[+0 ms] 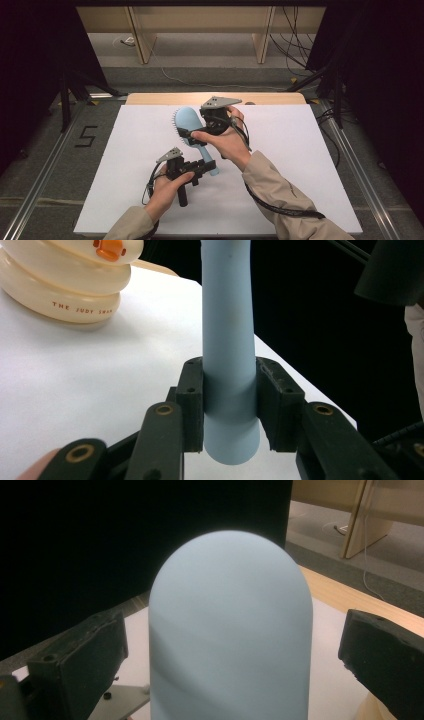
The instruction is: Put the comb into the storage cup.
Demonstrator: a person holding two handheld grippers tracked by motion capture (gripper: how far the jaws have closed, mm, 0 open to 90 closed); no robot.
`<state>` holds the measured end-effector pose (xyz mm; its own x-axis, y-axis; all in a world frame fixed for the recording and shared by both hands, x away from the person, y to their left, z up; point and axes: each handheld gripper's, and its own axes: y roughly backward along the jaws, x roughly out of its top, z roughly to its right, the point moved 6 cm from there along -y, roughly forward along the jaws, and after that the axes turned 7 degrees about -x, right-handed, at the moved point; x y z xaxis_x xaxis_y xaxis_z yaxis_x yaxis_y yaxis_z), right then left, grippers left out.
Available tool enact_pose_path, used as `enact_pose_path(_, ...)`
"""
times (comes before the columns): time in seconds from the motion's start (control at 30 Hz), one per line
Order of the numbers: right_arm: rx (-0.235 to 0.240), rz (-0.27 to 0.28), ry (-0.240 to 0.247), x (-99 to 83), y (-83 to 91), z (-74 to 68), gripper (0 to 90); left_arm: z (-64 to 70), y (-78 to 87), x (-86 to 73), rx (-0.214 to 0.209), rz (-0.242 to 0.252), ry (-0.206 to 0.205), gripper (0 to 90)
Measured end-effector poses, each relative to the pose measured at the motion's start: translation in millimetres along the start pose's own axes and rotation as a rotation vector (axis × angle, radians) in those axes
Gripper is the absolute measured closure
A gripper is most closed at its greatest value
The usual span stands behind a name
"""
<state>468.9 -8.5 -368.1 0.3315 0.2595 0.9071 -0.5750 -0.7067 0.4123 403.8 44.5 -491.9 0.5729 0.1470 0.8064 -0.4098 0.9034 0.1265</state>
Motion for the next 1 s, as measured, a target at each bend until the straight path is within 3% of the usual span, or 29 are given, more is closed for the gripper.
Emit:
enact_pose_path(0.37, 0.002, -0.016, 0.003, 8.9, -12.7, -2.8, 0.3, -0.2, 0.0, -0.3, 0.001, -0.003, -0.003, 65.7)
enact_pose_path(1.0, 0.004, -0.05, -0.012, 7.6, -20.6, -2.4, 3.2, 0.1, -0.7, -1.3, 0.002, -0.013, -0.01, 65.6)
